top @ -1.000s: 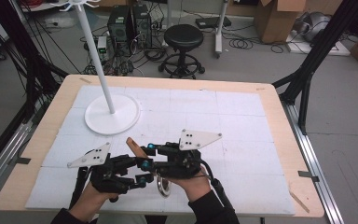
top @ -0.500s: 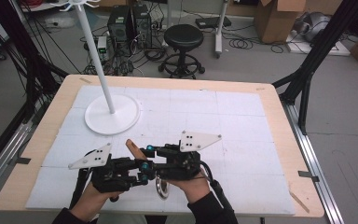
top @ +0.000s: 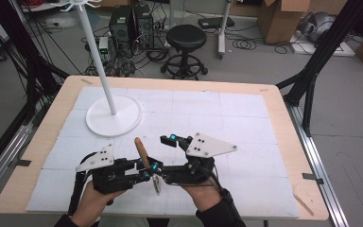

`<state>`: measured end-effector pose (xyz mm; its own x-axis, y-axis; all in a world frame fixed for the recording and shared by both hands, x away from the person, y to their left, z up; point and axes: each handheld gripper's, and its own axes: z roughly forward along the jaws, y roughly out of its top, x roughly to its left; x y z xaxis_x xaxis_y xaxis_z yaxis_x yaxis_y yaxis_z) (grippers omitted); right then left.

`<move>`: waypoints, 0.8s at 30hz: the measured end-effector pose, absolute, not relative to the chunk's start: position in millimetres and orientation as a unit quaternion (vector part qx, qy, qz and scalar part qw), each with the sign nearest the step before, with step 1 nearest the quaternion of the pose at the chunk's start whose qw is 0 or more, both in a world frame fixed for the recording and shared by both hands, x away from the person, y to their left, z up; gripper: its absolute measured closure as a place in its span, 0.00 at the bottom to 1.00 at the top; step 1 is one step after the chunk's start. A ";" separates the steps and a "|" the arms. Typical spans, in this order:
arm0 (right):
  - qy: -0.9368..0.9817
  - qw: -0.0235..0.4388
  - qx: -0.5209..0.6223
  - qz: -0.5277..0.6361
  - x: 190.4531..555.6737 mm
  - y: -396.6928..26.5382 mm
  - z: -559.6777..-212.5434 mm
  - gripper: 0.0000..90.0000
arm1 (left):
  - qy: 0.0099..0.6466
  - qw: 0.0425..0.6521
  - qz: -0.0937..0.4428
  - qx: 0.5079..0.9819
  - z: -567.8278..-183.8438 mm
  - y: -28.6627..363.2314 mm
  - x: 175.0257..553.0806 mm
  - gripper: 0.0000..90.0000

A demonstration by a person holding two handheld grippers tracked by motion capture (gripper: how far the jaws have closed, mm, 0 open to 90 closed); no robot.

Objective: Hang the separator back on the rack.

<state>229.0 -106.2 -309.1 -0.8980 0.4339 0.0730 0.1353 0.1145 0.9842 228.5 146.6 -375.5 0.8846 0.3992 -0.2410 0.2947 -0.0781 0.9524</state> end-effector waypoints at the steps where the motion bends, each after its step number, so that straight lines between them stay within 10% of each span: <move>1: 0.741 0.116 0.193 0.632 228.7 -103.3 -308.5 0.38 | 0.237 0.635 0.044 0.734 -375.2 145.8 228.2 0.76; 24: 0.760 0.098 0.187 0.614 231.7 -88.0 -316.5 0.47 | 0.246 0.609 0.073 0.750 -376.6 141.8 223.4 0.76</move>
